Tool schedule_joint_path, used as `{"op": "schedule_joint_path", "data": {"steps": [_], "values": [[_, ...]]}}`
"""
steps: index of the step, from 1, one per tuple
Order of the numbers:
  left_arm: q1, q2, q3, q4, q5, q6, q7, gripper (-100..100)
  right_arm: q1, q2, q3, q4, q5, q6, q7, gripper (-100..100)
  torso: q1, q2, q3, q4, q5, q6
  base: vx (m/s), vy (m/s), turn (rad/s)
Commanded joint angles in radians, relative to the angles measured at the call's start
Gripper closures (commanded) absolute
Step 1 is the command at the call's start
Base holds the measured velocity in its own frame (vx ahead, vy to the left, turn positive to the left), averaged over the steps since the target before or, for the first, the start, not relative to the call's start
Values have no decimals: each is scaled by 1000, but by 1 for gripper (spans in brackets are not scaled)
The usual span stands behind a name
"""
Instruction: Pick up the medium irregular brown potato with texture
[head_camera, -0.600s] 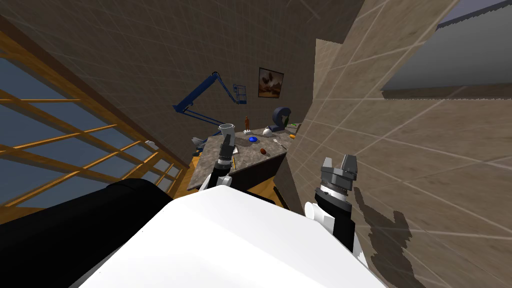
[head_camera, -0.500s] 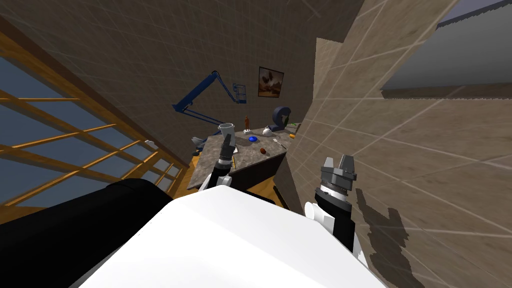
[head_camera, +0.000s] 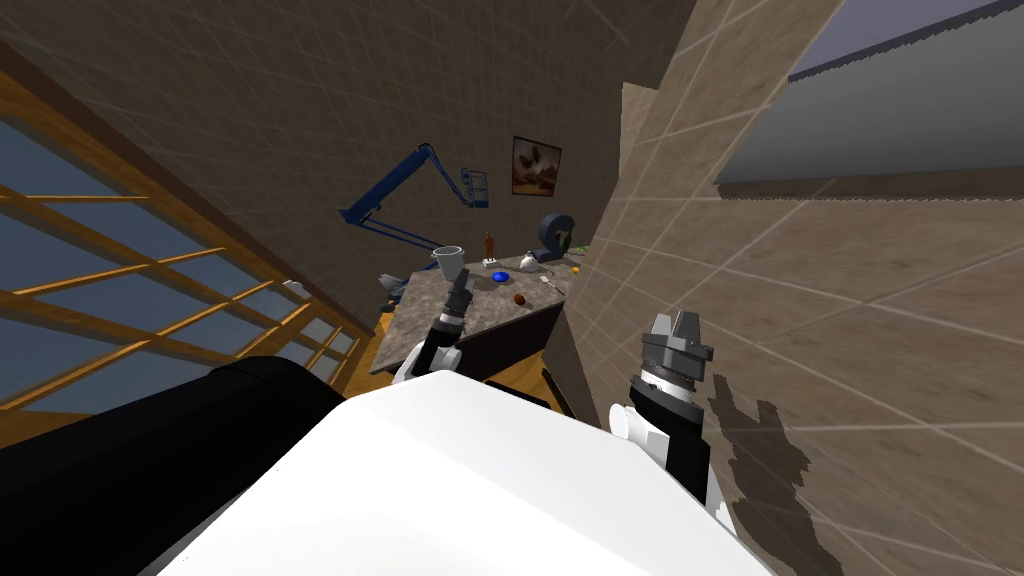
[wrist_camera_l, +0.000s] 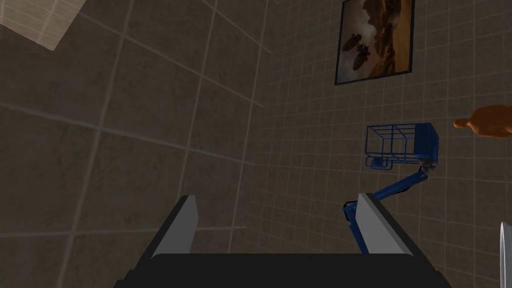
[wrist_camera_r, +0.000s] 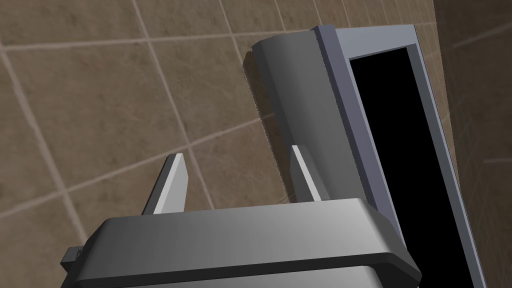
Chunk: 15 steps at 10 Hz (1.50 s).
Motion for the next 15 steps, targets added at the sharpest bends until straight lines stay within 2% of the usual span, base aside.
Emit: {"op": "schedule_joint_path", "data": {"steps": [1, 3, 4, 5, 6, 7, 8, 15], "values": [[-11, 7, 2, 6, 2, 32, 1, -100, 0, 0, 0, 0, 0, 0, 0, 0, 0, 0, 0, 0, 0, 0, 12, -29, -16], [-40, 32, 9, 22, 13, 99, 4, -100, 0, 0, 0, 0, 0, 0, 0, 0, 1, 0, 0, 0, 0, 0, 11, -37, -65], [-40, 32, 9, 22, 13, 112, 4, -100, 0, 0, 0, 0, 0, 0, 0, 0, 0, 0, 0, 0, 0, 0, 16, -35, -28], [-56, 45, 12, 31, 19, 148, 5, -100, 0, 0, 0, 0, 0, 0, 0, 0, 1, 0, 0, 0, 0, 0, 17, -30, -51], [-56, 45, 12, 31, 19, 157, 5, -100, 0, 0, 0, 0, 0, 0, 0, 0, 1, 0, 0, 0, 0, 0, 13, -20, -35], [-72, 58, 15, 40, 25, 194, 4, -100, 0, 0, 0, 0, 0, 0, 0, 0, 2, 0, 0, 0, 0, 0, 13, -20, -62], [-72, 58, 15, 40, 25, 204, 4, -100, 0, 0, 0, 0, 0, 0, 0, 0, 2, 0, 0, 0, 0, 0, 11, -15, -40], [-144, 113, 27, 86, 51, 397, -5, -100, 0, 0, 0, 0, 0, 0, 0, 0, 3, 0, 0, 0, 1, 0, 9, -9, -63]]}}
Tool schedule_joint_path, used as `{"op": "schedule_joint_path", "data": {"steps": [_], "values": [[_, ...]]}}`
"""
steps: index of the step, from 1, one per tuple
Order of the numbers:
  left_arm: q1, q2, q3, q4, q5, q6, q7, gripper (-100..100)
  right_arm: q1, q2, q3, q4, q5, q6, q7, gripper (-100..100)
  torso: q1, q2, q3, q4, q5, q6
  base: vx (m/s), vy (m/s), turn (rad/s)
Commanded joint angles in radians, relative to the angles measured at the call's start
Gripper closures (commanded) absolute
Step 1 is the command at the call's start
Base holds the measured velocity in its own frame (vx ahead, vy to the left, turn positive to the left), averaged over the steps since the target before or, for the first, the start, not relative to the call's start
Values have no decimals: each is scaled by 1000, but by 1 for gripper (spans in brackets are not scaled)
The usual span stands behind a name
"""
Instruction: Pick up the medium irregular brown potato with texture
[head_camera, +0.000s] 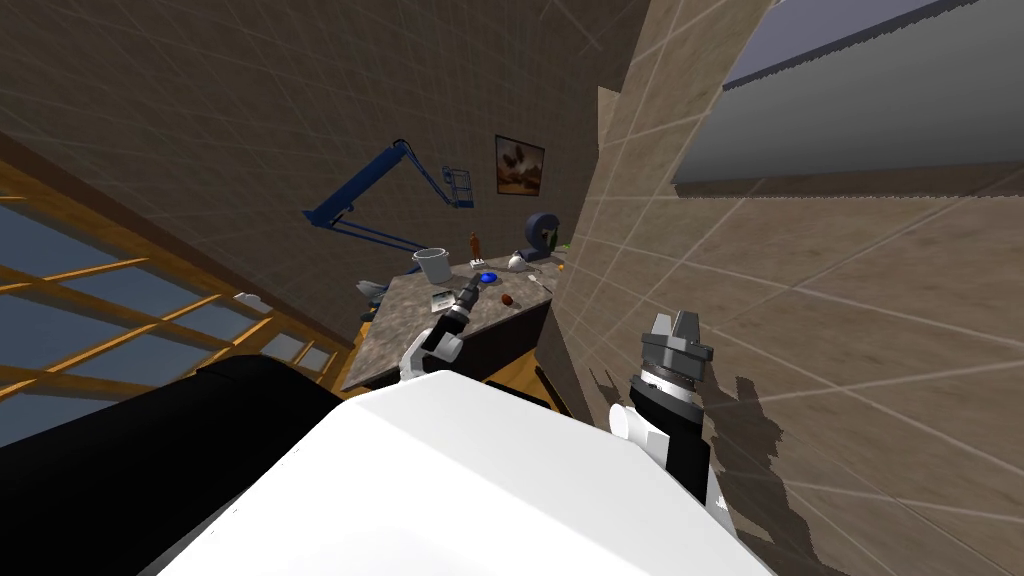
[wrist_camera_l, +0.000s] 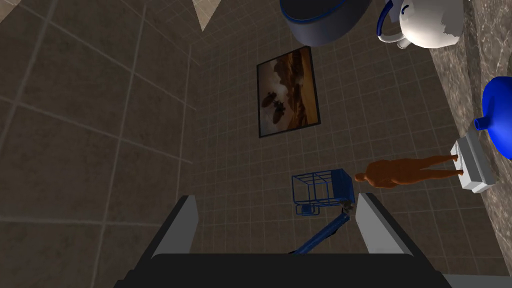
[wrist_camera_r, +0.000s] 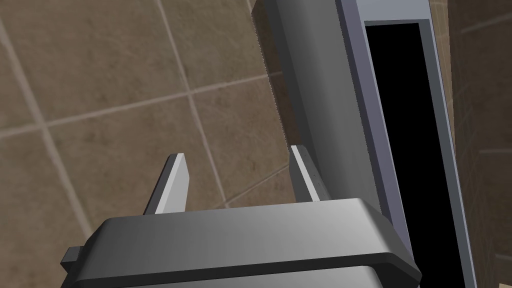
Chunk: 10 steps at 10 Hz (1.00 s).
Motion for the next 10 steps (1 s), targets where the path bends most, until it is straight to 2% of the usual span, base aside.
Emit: {"op": "schedule_joint_path", "data": {"steps": [1, 6, 8, 10], "values": [[-12, 12, 6, 9, 7, 45, 2, -100, 0, 0, 0, 0, 0, 0, 0, 0, 0, 0, 0, 0, 0, 0, 4, 0, -44], [-66, 45, 14, 50, 28, 186, -10, -100, 0, 0, 0, 0, 0, 0, 0, 0, 1, 0, 0, 0, 0, 0, 5, 4, -70], [-66, 45, 14, 50, 28, 224, -10, -100, 0, 0, 0, 0, 0, 0, 0, 0, 1, 0, 0, 0, 0, 0, 5, 6, -14], [-84, 55, 17, 63, 35, 285, -14, -100, 0, 0, 0, 0, 0, 0, 0, 0, 0, 0, 0, 0, 0, 0, 7, 4, -75]]}}
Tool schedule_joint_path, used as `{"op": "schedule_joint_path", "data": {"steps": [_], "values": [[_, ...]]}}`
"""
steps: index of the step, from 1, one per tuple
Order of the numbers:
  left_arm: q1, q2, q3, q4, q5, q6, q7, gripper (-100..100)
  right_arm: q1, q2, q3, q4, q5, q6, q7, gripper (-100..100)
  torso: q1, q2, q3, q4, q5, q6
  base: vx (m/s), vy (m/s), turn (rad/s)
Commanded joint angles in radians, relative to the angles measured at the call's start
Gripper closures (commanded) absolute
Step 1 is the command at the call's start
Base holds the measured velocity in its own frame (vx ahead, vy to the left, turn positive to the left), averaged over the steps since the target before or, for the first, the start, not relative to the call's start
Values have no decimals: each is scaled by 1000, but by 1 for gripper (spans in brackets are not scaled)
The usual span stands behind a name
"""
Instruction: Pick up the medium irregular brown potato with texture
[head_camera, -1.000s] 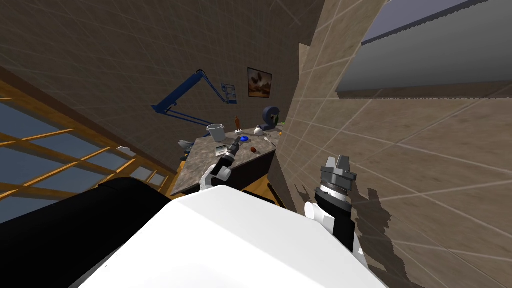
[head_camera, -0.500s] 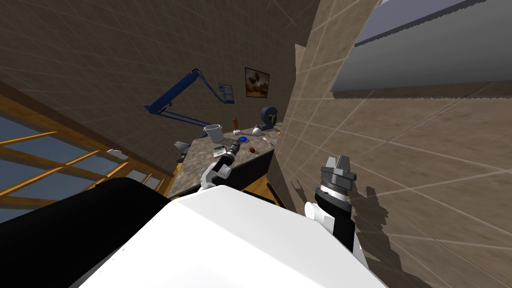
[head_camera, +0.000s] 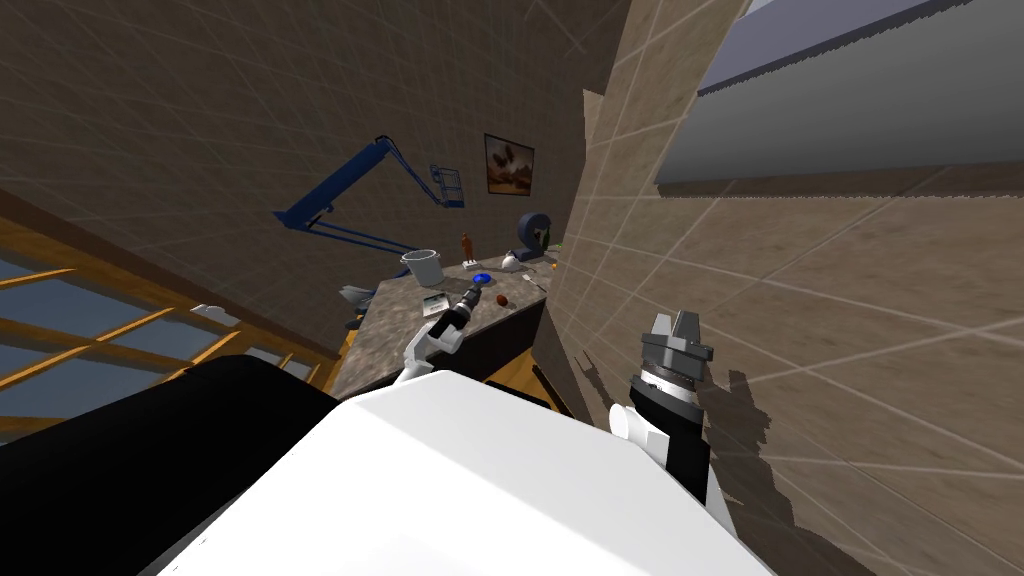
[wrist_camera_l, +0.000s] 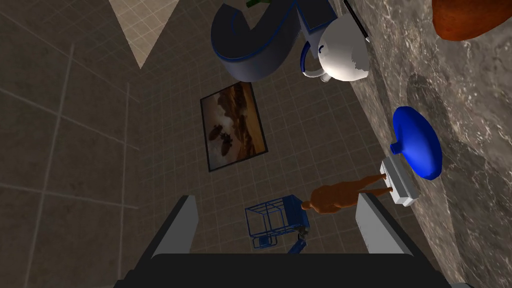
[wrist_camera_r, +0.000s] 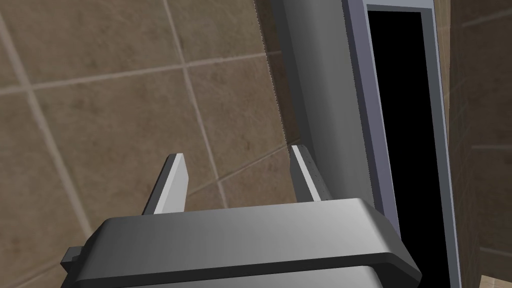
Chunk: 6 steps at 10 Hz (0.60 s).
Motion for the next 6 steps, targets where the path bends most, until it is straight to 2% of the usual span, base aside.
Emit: {"op": "schedule_joint_path", "data": {"steps": [1, 6], "values": [[-21, 15, 5, 17, 11, 50, -3, -100, 0, 0, 0, 0, 0, 0, 0, 0, 0, 0, 0, 0, 0, 0, 14, 5, -80], [-60, 33, 10, 43, 26, 193, -9, -100, 0, 0, 0, 0, 0, 0, 0, 0, 0, -1, 0, 0, 0, 0, 16, 4, -63]]}}
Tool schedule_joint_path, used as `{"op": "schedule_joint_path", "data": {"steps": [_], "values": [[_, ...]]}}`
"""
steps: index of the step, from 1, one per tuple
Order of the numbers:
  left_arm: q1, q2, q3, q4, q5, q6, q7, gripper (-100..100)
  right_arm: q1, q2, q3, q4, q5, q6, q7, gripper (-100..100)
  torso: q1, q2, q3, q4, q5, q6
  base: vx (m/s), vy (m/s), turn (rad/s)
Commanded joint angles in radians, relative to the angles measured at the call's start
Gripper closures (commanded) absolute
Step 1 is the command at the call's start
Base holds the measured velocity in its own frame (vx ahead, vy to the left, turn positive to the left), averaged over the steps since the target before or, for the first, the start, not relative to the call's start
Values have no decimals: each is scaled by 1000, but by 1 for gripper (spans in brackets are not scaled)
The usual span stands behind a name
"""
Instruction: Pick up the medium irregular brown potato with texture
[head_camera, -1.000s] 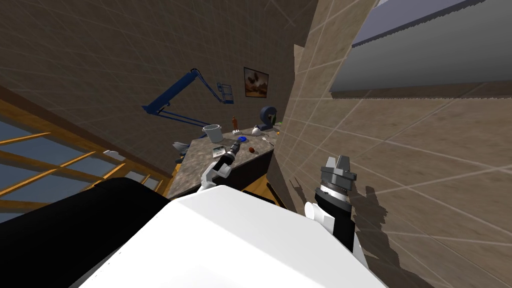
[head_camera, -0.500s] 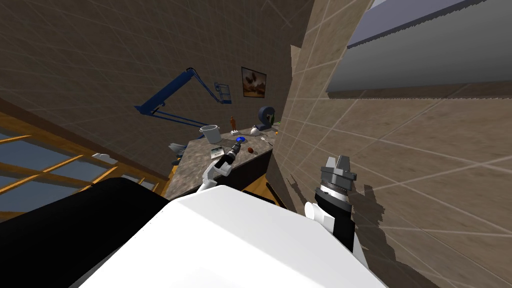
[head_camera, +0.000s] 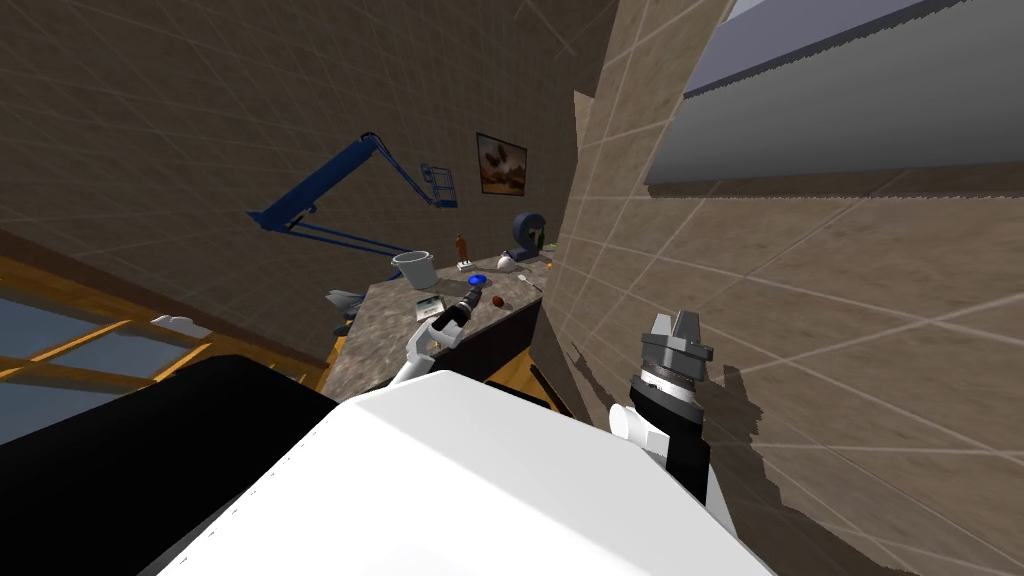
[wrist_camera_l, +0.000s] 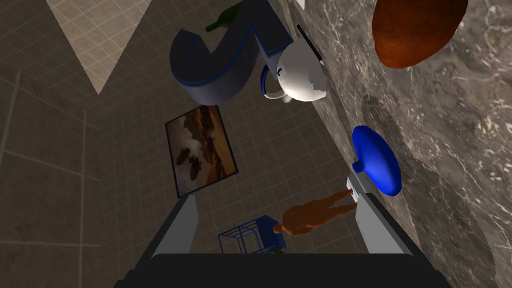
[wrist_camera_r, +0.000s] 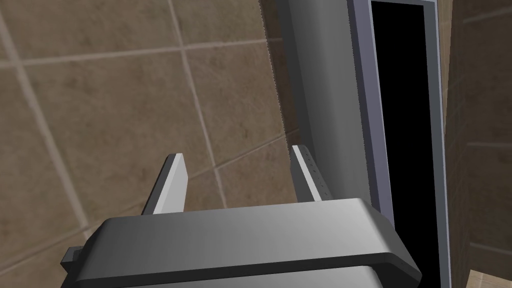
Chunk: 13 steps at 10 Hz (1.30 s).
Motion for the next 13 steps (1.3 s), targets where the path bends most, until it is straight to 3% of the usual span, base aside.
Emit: {"op": "schedule_joint_path", "data": {"steps": [1, 13], "values": [[-25, 9, 3, 16, 8, 50, -3, -100, 0, 0, 0, 0, 0, 0, 0, 0, 0, 0, 0, 0, 0, 0, 25, 1, -91], [-116, 48, 11, 75, 44, 362, -17, -100, 0, 0, 0, 0, 0, 0, 0, 0, 0, 0, 0, 0, 0, 0, 23, -1, -63]]}}
